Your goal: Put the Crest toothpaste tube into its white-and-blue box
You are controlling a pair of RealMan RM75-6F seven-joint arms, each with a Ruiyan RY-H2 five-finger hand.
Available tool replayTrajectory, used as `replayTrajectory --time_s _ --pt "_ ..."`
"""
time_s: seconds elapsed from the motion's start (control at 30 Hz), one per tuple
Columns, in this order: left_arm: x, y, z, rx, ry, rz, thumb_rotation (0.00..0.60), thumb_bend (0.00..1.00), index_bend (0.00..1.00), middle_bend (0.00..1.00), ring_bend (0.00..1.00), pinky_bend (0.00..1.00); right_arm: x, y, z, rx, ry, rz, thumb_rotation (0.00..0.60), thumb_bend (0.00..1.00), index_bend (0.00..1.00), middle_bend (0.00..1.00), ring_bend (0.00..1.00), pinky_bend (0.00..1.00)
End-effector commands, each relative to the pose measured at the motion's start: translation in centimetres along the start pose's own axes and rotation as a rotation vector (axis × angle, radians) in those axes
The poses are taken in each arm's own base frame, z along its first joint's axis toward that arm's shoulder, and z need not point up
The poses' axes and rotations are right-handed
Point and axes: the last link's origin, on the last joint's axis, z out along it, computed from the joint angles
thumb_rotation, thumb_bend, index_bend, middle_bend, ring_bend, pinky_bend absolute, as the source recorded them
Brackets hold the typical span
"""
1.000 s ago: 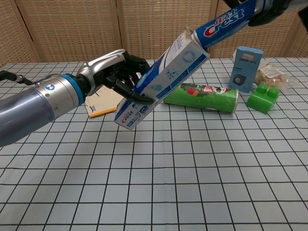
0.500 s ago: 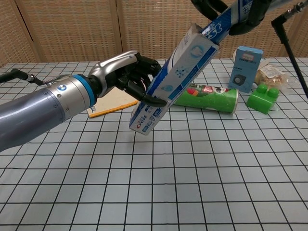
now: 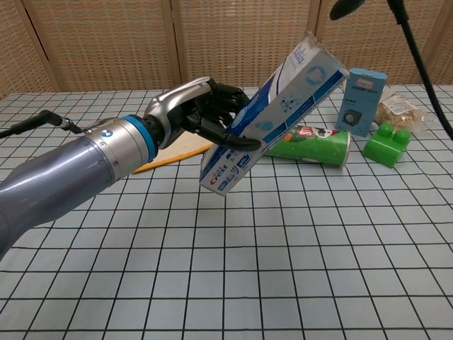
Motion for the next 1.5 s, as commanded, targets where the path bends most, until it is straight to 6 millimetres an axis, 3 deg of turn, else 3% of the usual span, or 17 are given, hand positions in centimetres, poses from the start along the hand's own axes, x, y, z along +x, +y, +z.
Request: replayTrajectory --time_s 0.03,0.17,0.37,0.47,0.53,0.77,1.13,1.2,1.27,1.33,1.4,1.5 --pt "-0.1 0.0 0.3 0.002 0.000 -0.043 0.600 0.23 0.67 0.54 0.54 0.52 0.4 1.1 -0.1 -0.031 0.033 -0.041 0.600 0.05 0.00 0.00 0.12 0.08" --pt "-0.2 -0.2 0.2 -0.009 0.011 -0.067 0.600 0.24 0.68 0.54 0.54 0.52 0.6 3.2 -0.3 -0.110 0.069 -0.080 0.600 0.05 0.00 0.00 0.12 0.05" --pt "0.2 -0.4 -0.2 -0.023 0.024 -0.093 0.600 0.23 0.67 0.54 0.54 0.52 -1.0 6.9 -1.5 -0.264 0.039 -0.063 0.600 0.05 0.00 0.02 0.12 0.05" --pt "1.0 -1.0 -0.6 -0.026 0.021 -0.004 0.600 0.23 0.67 0.54 0.54 0.52 -3.3 8.6 -2.8 -0.347 -0.025 0.025 0.600 0.05 0.02 0.03 0.12 0.05" --pt "3.2 -2.8 -1.7 -0.019 0.007 0.263 0.600 0.23 0.67 0.54 0.54 0.52 -8.0 9.5 -5.5 -0.442 -0.159 0.174 0.600 0.05 0.03 0.04 0.13 0.05" --pt "5.5 -5.4 -4.1 0.036 -0.040 0.500 0.600 0.23 0.67 0.54 0.54 0.52 -14.8 8.3 -9.4 -0.445 -0.233 0.374 0.600 0.04 0.09 0.10 0.16 0.05" --pt "6.3 -8.9 -5.9 0.156 -0.087 0.590 0.600 0.22 0.65 0.53 0.53 0.51 -20.8 5.8 -13.7 -0.444 -0.283 0.527 0.600 0.04 0.11 0.13 0.18 0.05" --pt "6.0 -9.4 -5.9 0.170 -0.090 0.587 0.600 0.19 0.57 0.45 0.48 0.46 -21.3 5.6 -14.0 -0.441 -0.282 0.543 0.600 0.04 0.11 0.13 0.18 0.05" --pt "5.7 -9.7 -5.8 0.177 -0.096 0.579 0.600 0.11 0.33 0.21 0.26 0.31 -21.4 5.5 -14.3 -0.435 -0.275 0.544 0.600 0.04 0.11 0.13 0.18 0.05" --pt "5.3 -9.9 -5.9 0.192 -0.114 0.548 0.600 0.04 0.10 0.04 0.07 0.15 -21.4 5.4 -14.5 -0.430 -0.264 0.543 0.600 0.04 0.11 0.13 0.18 0.05" --pt "5.1 -9.9 -6.1 0.210 -0.141 0.520 0.600 0.00 0.00 0.00 0.00 0.03 -21.4 5.3 -14.6 -0.430 -0.254 0.543 0.600 0.04 0.11 0.13 0.18 0.04" --pt "5.7 -8.6 -6.2 0.186 -0.109 0.460 0.600 0.00 0.00 0.00 0.00 0.00 -21.3 5.2 -15.1 -0.431 -0.243 0.551 0.600 0.04 0.11 0.12 0.18 0.03"
